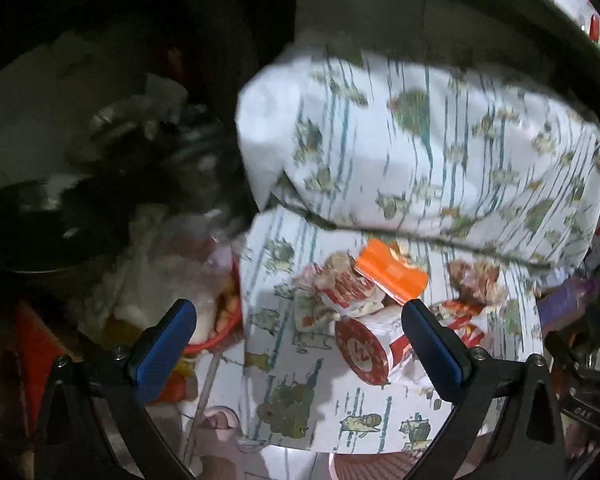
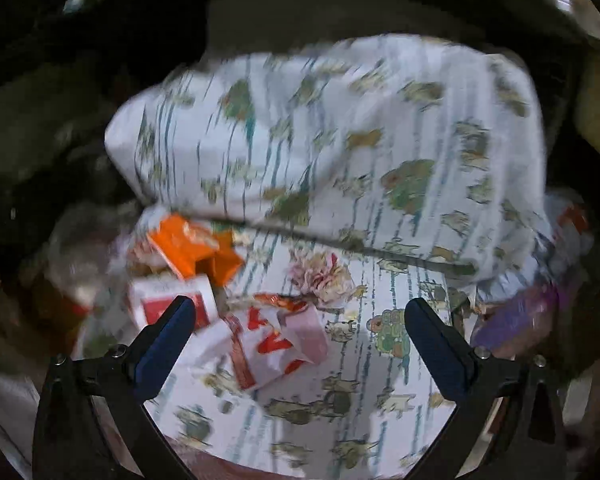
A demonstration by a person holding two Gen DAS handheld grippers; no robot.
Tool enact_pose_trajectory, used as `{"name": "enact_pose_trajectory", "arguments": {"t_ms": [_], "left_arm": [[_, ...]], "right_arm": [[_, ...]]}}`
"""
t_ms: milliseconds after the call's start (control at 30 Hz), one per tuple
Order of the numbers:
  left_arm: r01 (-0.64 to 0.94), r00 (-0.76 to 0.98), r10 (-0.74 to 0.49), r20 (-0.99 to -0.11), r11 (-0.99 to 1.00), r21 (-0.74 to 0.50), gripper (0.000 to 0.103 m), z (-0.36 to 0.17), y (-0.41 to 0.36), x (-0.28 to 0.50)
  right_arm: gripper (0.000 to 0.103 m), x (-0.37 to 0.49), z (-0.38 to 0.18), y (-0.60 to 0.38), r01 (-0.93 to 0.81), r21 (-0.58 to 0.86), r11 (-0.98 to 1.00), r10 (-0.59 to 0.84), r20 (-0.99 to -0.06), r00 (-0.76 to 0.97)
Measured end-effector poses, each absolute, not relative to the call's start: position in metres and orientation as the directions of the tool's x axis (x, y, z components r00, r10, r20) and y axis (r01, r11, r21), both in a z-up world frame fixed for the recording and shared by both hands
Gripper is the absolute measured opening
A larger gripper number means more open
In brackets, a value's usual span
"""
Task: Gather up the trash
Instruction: 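Grasp the orange paper bag with the left tool while the right tool grasps crumpled paper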
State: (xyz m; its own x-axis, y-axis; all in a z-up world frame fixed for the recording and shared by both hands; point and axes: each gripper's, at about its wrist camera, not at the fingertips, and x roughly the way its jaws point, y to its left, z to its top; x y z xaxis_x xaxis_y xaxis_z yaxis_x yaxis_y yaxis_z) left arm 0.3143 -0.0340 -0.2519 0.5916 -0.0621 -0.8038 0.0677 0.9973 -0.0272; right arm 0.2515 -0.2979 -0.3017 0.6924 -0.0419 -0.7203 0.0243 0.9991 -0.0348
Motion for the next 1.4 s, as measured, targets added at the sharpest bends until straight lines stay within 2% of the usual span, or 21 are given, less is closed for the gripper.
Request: {"name": "enact_pose_trajectory", "arguments": {"t_ms": [100, 167, 267, 333, 467, 600, 733, 867, 1067, 1100, 1167, 1233, 1300, 1400], "left_arm": [[0.109, 0.565, -0.036, -0.824, 0.994, 0.032, 0.103, -0.270, -0.049, 0.332], [0.116, 0.558, 0.000, -0.830, 0.990, 0.077, 0.103, -0.279, -0.056, 0.341], [0.103, 0.536, 0.017, -0.844, 0.991, 0.085, 0.103, -0.292, -0.054, 0.360], [0.083, 0.499, 0.019, -0.867, 0.994, 0.070, 0.103, -0.302, -0.049, 0.373], [0.082, 0.407, -0.061, -0.911, 0.996, -0.030, 0.103, -0.326, -0.044, 0.400], [0.111, 0.377, -0.012, -0.926, 0.993, 0.032, 0.097, -0.350, -0.059, 0.419], [0.159, 0.385, -0.082, -0.919, 0.987, -0.021, 0.097, -0.348, -0.079, 0.428], [0.182, 0.417, -0.071, -0.906, 0.983, 0.006, 0.097, -0.339, -0.098, 0.431], [0.197, 0.404, -0.086, -0.911, 0.980, -0.005, 0.097, -0.345, -0.121, 0.439], [0.204, 0.408, -0.073, -0.910, 0.979, 0.012, 0.097, -0.346, -0.125, 0.439], [0.211, 0.424, -0.031, -0.905, 0.975, 0.066, 0.097, -0.348, -0.133, 0.442], [0.222, 0.433, 0.004, -0.902, 0.969, 0.111, 0.098, -0.353, -0.138, 0.445], [0.232, 0.406, 0.039, -0.913, 0.962, 0.144, 0.099, -0.363, -0.144, 0.451], [0.234, 0.370, 0.037, -0.928, 0.963, 0.132, 0.099, -0.372, -0.144, 0.457]], "right_arm": [[0.102, 0.272, -0.313, -0.312, -0.012, 0.046, 0.999, 0.043, -0.772, 0.634], [0.093, 0.281, -0.319, -0.321, -0.022, 0.109, 0.994, 0.100, -0.789, 0.606], [0.090, 0.297, -0.331, -0.325, -0.034, 0.167, 0.985, 0.155, -0.796, 0.586], [0.080, 0.308, -0.339, -0.327, -0.048, 0.192, 0.980, 0.187, -0.812, 0.553], [0.079, 0.328, -0.353, -0.333, -0.087, 0.203, 0.975, 0.217, -0.816, 0.536], [0.078, 0.345, -0.351, -0.348, -0.008, 0.208, 0.978, 0.177, -0.814, 0.553], [0.076, 0.363, -0.351, -0.371, 0.091, 0.283, 0.955, 0.188, -0.810, 0.555], [0.076, 0.383, -0.381, -0.384, 0.198, 0.318, 0.927, 0.209, -0.878, 0.431], [0.069, 0.396, -0.419, -0.363, 0.188, 0.291, 0.938, 0.219, -0.918, 0.330], [0.066, 0.397, -0.422, -0.357, 0.179, 0.259, 0.949, 0.194, -0.929, 0.317], [0.055, 0.396, -0.425, -0.350, 0.171, 0.204, 0.964, 0.144, -0.940, 0.309], [0.022, 0.394, -0.423, -0.350, 0.192, 0.195, 0.962, 0.128, -0.941, 0.314], [0.014, 0.391, -0.415, -0.360, 0.242, 0.240, 0.940, 0.151, -0.929, 0.337], [0.010, 0.383, -0.398, -0.380, 0.300, 0.337, 0.892, 0.200, -0.891, 0.408]]}}
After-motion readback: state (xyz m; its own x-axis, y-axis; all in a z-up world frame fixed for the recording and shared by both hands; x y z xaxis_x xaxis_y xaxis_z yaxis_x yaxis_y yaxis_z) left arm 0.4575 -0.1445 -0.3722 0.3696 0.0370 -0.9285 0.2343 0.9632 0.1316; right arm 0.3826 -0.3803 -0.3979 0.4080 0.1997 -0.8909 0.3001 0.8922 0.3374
